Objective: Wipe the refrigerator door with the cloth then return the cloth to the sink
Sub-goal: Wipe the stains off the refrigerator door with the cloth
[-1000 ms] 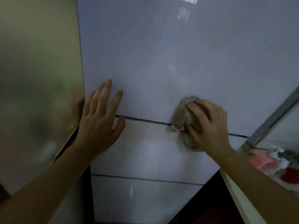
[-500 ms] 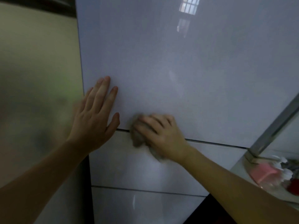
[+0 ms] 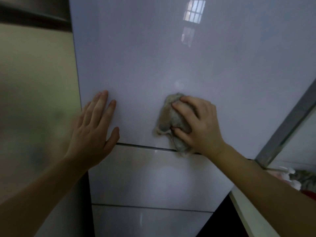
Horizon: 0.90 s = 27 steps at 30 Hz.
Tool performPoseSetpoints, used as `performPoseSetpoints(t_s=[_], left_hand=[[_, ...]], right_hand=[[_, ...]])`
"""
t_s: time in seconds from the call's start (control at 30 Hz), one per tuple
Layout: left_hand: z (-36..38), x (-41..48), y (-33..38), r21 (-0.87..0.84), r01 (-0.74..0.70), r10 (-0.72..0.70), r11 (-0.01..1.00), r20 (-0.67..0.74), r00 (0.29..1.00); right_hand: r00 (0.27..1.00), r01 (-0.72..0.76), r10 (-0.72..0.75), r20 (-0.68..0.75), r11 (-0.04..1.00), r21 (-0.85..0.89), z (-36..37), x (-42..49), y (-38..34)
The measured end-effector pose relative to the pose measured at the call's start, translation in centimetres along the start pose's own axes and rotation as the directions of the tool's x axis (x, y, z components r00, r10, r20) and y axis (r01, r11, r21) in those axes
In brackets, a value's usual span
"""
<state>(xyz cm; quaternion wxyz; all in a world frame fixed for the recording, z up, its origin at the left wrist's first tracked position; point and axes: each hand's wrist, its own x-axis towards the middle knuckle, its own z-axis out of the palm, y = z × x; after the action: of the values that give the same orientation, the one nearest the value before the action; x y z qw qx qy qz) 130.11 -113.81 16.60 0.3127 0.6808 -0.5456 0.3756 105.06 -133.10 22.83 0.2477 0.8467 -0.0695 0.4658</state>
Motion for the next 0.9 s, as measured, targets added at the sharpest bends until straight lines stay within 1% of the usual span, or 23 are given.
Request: performPoseSetpoints(t_s=[0.1, 0.23, 0.3, 0.4, 0.47, 0.5, 0.53, 0.57, 0.6, 0.67, 0.73, 0.8, 0.9], left_hand=[[-0.2, 0.0, 0.2, 0.004, 0.016, -0.016, 1.000, 0.041, 0.999], [-0.8, 0.3, 0.8, 0.014, 0.024, -0.025, 1.000, 0.069, 0.997], [-1.3, 0.7, 1.4, 0.022, 0.015, -0.016, 1.000, 0.055, 0.998], [-1.9, 2.5, 3.2, 0.031, -0.053, 0.052, 0.998, 0.044, 0.998], [-1.7, 4.2, 5.0, 0.037, -0.133, 0.132, 0.990, 0.038, 0.991], [-1.3, 4.9, 6.0, 0.057, -0.197, 0.195, 0.979, 0.040, 0.980], [-0.9, 5.6, 7.1, 0.085, -0.275, 0.271, 0.958, 0.047, 0.961], [-0.4, 6.1, 8.0, 0.113, -0.345, 0.341, 0.932, 0.059, 0.938], [0.1, 6.5, 8.9, 0.134, -0.386, 0.380, 0.913, 0.070, 0.923], [0.8, 6.8, 10.0, 0.147, -0.381, 0.373, 0.913, 0.079, 0.924], [1.4, 6.5, 10.7, 0.147, -0.339, 0.328, 0.929, 0.090, 0.940], [1.7, 6.2, 11.2, 0.153, -0.311, 0.299, 0.938, 0.100, 0.949], [1.8, 6.4, 11.3, 0.133, -0.309, 0.299, 0.942, 0.084, 0.950]], right_hand=[[0.995, 0.071, -0.072, 0.066, 0.997, 0.021, 1.1, -4.6, -0.9], [0.993, 0.059, -0.059, 0.101, 0.998, 0.004, -0.2, -7.0, 0.5], [0.995, 0.000, 0.001, 0.097, 1.000, -0.019, -2.0, -6.1, 2.6], [0.984, -0.180, 0.181, 0.005, 0.982, -0.057, -5.6, -3.7, 6.4], [0.963, -0.267, 0.264, -0.049, 0.962, -0.060, -7.1, -3.0, 8.0], [0.963, -0.266, 0.263, -0.051, 0.962, -0.064, -7.2, -3.2, 8.2], [0.971, -0.237, 0.235, -0.036, 0.969, -0.069, -6.8, -3.8, 8.0], [0.984, -0.178, 0.178, -0.008, 0.982, -0.068, -6.0, -4.8, 7.6], [0.995, -0.089, 0.091, 0.028, 0.994, -0.060, -4.9, -6.2, 7.0], [0.988, 0.100, -0.094, 0.119, 0.994, -0.047, -2.5, -9.5, 5.6], [0.964, 0.209, -0.197, 0.177, 0.977, -0.048, -1.1, -12.7, 4.7], [0.964, 0.212, -0.202, 0.172, 0.976, -0.043, -1.1, -14.6, 5.0], [0.984, 0.107, -0.100, 0.146, 0.993, -0.042, -3.6, -14.3, 7.6]])
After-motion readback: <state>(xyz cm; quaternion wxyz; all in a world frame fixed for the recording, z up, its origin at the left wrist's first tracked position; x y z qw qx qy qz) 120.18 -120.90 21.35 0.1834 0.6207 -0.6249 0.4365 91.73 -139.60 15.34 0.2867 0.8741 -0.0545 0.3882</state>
